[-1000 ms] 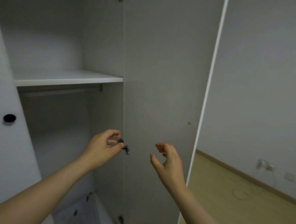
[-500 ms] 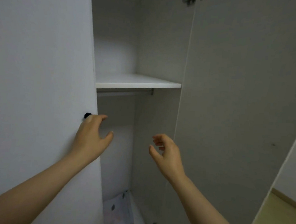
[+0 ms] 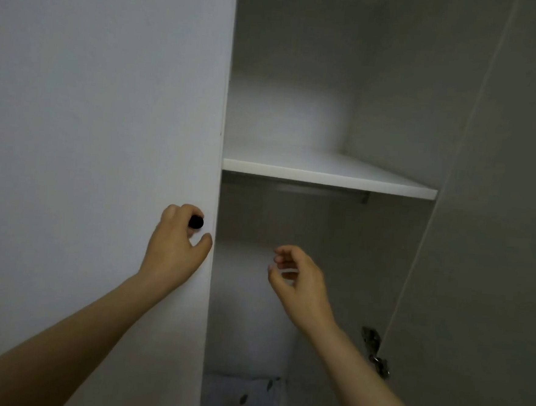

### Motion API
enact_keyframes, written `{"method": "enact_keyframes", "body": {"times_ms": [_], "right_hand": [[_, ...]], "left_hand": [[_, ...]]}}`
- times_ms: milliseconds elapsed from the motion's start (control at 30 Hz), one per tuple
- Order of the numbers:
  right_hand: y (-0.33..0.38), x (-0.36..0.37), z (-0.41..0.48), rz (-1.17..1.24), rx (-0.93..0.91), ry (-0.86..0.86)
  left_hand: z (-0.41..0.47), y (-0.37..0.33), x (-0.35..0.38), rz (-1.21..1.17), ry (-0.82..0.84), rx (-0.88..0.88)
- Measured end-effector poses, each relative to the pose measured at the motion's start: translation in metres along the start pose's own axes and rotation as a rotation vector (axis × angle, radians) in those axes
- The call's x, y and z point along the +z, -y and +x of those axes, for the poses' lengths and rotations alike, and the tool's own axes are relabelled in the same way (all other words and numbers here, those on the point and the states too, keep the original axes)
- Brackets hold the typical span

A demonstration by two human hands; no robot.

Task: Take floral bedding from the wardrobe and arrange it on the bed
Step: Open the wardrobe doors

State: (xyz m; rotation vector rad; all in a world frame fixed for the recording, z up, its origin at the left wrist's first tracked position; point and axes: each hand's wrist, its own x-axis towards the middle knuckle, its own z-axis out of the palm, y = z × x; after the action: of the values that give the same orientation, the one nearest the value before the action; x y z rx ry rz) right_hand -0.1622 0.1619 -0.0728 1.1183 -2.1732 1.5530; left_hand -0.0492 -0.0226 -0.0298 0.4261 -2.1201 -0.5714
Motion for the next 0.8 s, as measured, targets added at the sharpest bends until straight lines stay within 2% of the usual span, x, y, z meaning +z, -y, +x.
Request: {"method": "enact_keyframes", "body": {"times_ms": [200, 333, 533, 667, 800], "right_hand": [[-0.018, 0.005, 0.017, 0.205, -0.022, 0.139], [-0.004, 0.006, 0.018, 0.371, -0.010, 0.162], [0.051, 0.011, 0.012, 0.563, -0.106, 0.322], [0.099, 0.019, 0.005, 0.589, -0.204, 0.509], [0.141, 0.030, 0.001, 0.640, -0.272, 0.619]], "left_hand": [[-0.007, -0.017, -0.001, 0.116, -0.130, -0.109], [-0.033, -0.027, -0.018, 0.141, -0.175, -0.148], [-0.078, -0.043, -0.061, 0.165, -0.230, -0.206], [-0.103, -0.051, -0.089, 0.167, -0.237, -0.219], [-0.124, -0.052, -0.120, 0.191, -0.226, -0.228]]}}
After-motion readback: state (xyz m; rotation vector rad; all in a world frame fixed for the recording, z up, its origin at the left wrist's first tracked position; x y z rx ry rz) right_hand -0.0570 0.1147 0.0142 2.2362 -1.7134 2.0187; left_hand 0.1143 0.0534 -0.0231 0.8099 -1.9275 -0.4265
